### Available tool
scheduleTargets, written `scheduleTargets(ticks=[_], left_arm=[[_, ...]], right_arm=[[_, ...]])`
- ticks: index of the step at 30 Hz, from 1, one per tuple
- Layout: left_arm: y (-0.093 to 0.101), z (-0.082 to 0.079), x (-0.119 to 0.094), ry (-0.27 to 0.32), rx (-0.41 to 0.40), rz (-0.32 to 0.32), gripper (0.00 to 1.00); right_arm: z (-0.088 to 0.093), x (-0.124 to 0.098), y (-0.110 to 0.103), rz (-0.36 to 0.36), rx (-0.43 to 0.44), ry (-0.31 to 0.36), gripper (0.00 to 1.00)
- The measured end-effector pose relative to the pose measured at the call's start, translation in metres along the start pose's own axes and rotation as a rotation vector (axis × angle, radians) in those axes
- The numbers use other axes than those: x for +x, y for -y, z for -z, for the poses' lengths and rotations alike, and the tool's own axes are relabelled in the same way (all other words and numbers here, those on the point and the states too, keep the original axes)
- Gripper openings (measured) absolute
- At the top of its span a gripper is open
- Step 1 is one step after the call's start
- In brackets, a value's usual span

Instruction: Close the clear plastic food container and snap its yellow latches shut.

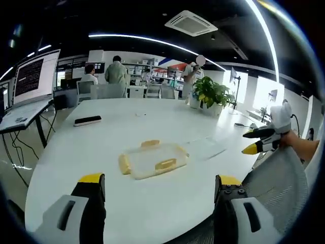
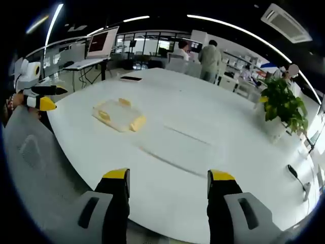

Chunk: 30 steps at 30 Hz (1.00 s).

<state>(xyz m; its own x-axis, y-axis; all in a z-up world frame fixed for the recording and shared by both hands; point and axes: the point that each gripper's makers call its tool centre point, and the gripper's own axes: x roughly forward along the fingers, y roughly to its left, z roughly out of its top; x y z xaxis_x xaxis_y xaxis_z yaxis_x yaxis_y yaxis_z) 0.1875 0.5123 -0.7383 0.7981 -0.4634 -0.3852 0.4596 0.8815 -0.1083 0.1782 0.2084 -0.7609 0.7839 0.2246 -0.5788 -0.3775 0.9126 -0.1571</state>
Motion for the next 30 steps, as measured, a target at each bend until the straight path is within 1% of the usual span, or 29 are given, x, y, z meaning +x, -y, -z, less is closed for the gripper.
scheduleTargets(ticks=[6,17,22,25,30], left_arm=[[0.000,0.000,0.000,0.000,0.000,0.001,0.85],[-0.002,0.001,0.000,-0.003,-0.007,-0.008,0.85],[-0.003,0.004,0.001,-0.019,-0.005,-0.014,0.85],[-0.002,0.003,0.000,-0.014,-0.005,-0.015,0.84],[-0.001,0.010,0.002,-0.057,0.010,-0.013,0.83]], right_arm=[[-0.002,-0.001,0.001,0.007,0.006,0.013,0.61],[-0.002,0.000,0.000,0.000,0.004,0.015,0.61],[-0.002,0.000,0.000,-0.007,0.002,0.016,0.60],[-0.001,0.000,0.000,-0.009,0.004,0.018,0.60],[0.001,0.001,0.001,-0.015,0.000,0.007,0.59]])
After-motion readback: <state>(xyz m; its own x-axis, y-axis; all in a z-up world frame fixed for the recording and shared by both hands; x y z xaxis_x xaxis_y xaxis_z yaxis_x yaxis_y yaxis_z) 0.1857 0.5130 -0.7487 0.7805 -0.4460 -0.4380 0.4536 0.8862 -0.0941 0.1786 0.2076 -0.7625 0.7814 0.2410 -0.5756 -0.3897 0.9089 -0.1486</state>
